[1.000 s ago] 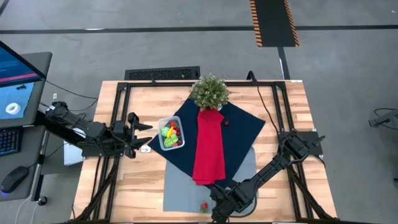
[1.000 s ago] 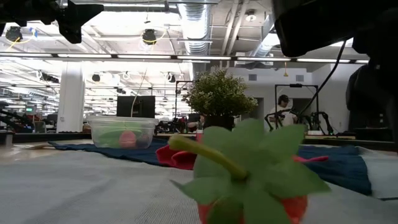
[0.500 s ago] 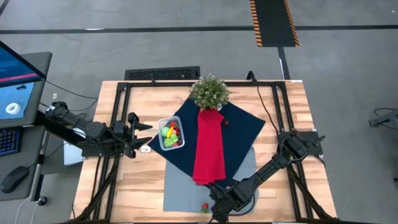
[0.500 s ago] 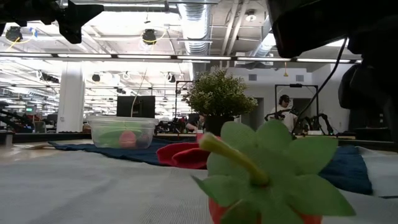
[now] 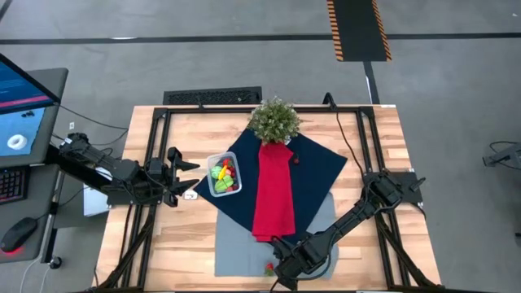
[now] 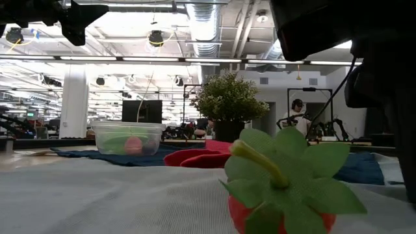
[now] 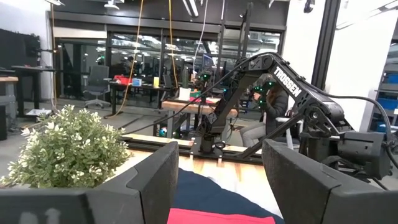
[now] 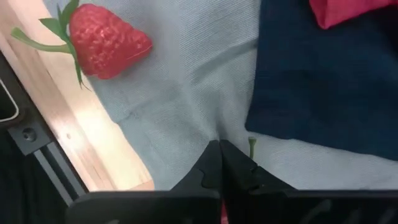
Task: Pick and placing Produce into tupperware
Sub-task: Put the bottom red cherry into the transparent bin
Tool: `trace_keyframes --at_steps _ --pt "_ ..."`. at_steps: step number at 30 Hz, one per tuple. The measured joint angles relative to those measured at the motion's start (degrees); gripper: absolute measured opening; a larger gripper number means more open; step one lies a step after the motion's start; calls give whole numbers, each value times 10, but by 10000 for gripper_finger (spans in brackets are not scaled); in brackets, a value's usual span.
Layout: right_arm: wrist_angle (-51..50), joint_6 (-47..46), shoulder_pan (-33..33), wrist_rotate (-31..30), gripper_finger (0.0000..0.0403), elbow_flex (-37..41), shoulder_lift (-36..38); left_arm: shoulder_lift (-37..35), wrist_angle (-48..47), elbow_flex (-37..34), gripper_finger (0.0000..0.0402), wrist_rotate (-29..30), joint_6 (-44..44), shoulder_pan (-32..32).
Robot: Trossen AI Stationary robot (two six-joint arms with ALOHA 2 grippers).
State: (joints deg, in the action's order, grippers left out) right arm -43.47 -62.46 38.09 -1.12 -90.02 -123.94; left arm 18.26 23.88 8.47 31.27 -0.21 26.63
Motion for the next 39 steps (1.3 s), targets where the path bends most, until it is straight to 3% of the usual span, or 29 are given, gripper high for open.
trace_keyframes --at_steps 4,10,13,25,39 --pt "12 0 0 13 17 0 0 0 0 0 222 0 0 0" --pt "55 -4 1 28 96 -1 1 0 0 0 222 0 2 0" --pt "49 -8 3 28 110 -1 1 0 0 0 222 0 6 0" --pt "46 8 5 35 45 -1 2 0 0 0 222 0 6 0" --pt "34 -9 -7 43 41 -15 2 0 0 0 222 0 5 0"
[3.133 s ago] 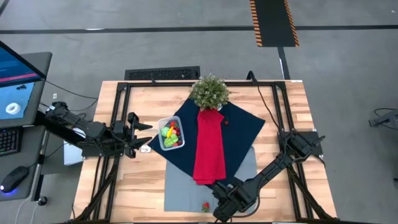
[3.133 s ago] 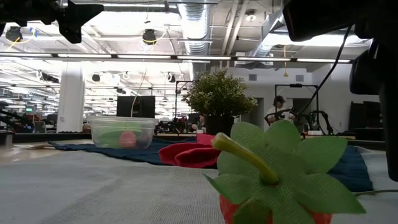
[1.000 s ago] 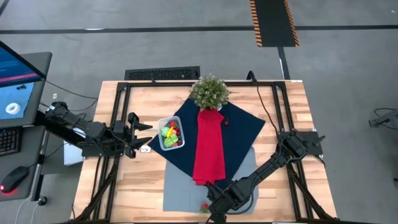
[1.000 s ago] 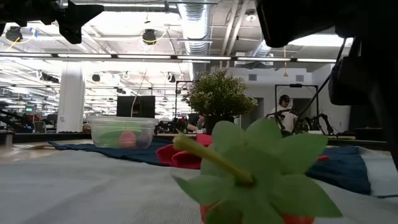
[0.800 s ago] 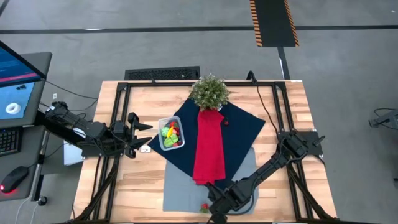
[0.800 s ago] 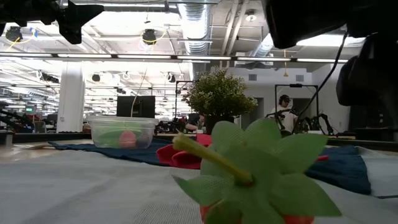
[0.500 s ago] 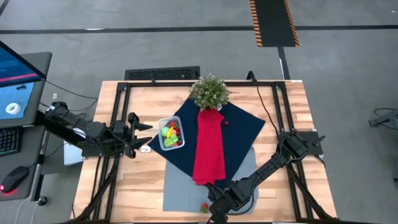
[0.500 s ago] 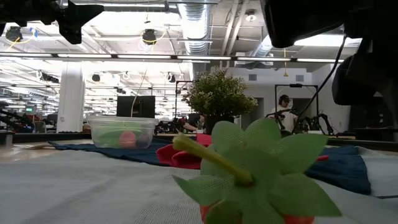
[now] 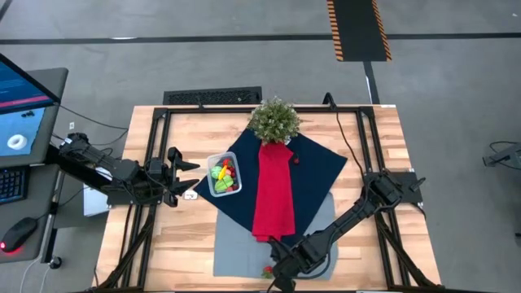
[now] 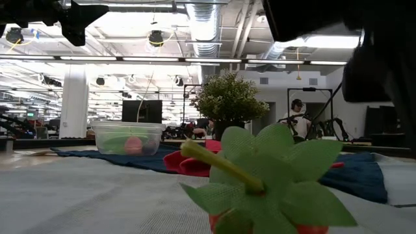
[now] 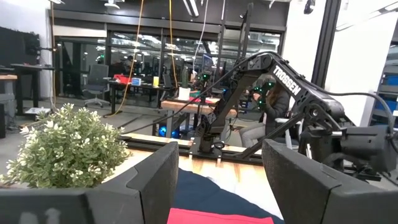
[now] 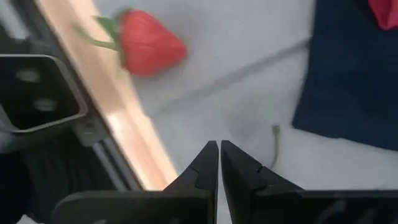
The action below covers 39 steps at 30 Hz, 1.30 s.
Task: Pick and placing Produce into tupperware
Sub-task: Put the bottom red cherry into the transparent bin
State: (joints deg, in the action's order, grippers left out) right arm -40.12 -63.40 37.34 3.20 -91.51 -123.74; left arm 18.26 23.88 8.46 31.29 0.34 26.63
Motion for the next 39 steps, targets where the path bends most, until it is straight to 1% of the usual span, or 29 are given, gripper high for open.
trace_keyframes --at_steps 3,7,10,13,20,22,24,27,39 --pt "-12 3 1 -6 41 -16 1 0 0 0 222 0 0 0" --pt "-66 -5 1 -30 41 -40 1 0 0 0 222 0 0 0" --pt "-106 -19 2 -33 47 -40 2 0 0 0 222 0 0 0" --pt "-107 -31 5 -32 70 -38 2 0 0 0 222 0 0 0" --pt "-107 -32 5 -32 152 -38 1 0 0 0 222 0 0 0" --pt "-108 -33 5 -32 168 -38 -1 0 0 0 222 0 0 0" --pt "-109 -35 5 -32 175 -37 -2 0 0 0 222 0 0 0" --pt "-108 -37 5 -36 174 -37 -2 0 0 0 222 0 0 0" --pt "-105 -46 6 -46 139 -37 -2 0 0 0 222 0 0 0"
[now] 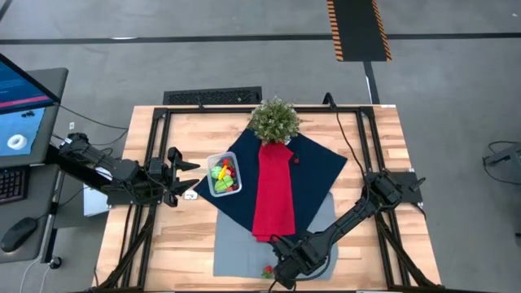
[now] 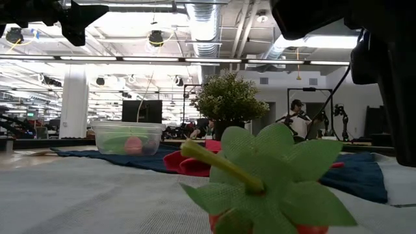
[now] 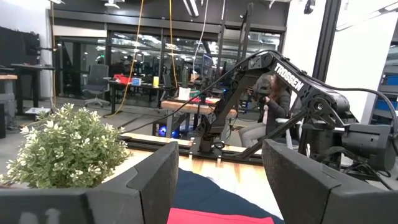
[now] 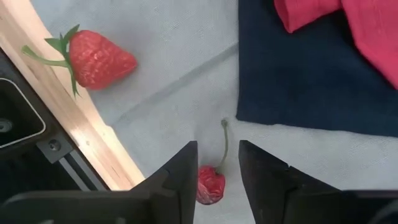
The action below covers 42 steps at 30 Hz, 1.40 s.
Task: Pick and placing Produce into tupperware
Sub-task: Put the bottom red cherry into the transparent bin
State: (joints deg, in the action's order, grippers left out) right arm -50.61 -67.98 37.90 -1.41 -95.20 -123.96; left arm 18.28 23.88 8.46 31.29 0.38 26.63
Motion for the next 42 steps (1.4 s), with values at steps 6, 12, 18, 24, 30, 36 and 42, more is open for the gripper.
trace_keyframes --at_steps 6,12,18,24,30,36,42 --pt "-2 -15 7 0 127 0 0 0 0 0 222 0 0 0" --pt "2 -25 7 -3 119 5 0 0 0 0 222 0 4 0" --pt "6 -36 10 0 118 26 0 0 0 0 222 0 5 0" --pt "22 -36 10 -2 118 34 0 0 0 0 222 0 5 0" --pt "51 -36 10 -2 118 41 0 0 0 0 222 0 5 0" --pt "55 -36 10 -1 118 44 0 0 0 0 222 0 5 0" --pt "56 -35 10 -1 106 44 0 0 0 0 222 0 5 0"
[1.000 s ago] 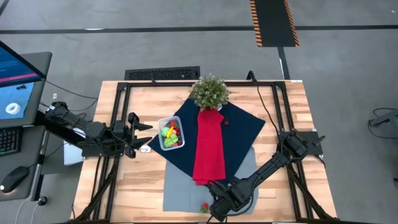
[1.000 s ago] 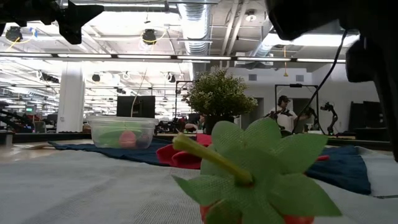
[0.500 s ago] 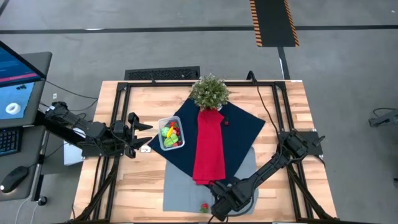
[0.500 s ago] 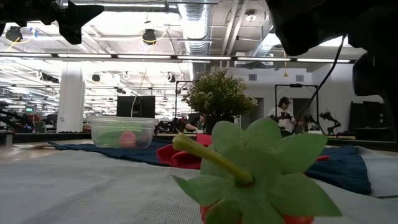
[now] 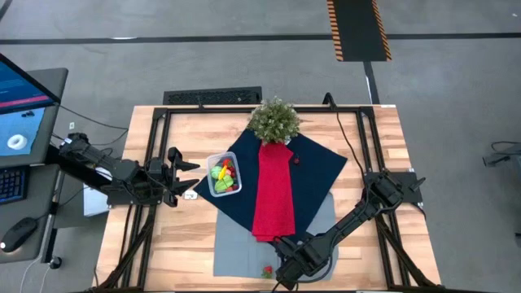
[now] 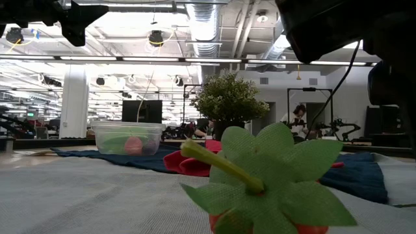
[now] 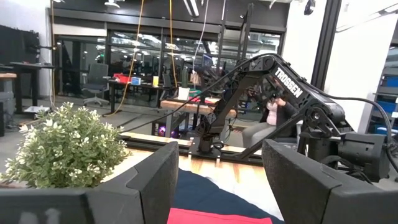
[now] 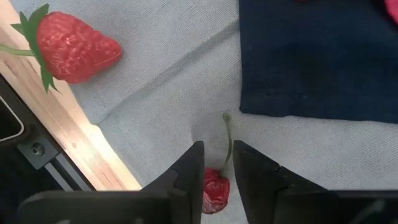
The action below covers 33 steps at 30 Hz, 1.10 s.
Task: Pick and placing Produce into tupperware
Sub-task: Put the bottom red cherry into the transparent bin
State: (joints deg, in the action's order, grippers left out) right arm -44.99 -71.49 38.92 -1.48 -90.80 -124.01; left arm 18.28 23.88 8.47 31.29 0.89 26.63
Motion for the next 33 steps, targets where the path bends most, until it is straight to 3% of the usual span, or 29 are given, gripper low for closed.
trace_keyframes --at_steps 8,33 --pt "1 10 0 1 15 0 0 0 0 0 222 0 3 0" --pt "-55 80 -22 -39 10 -39 3 0 0 0 222 0 3 0"
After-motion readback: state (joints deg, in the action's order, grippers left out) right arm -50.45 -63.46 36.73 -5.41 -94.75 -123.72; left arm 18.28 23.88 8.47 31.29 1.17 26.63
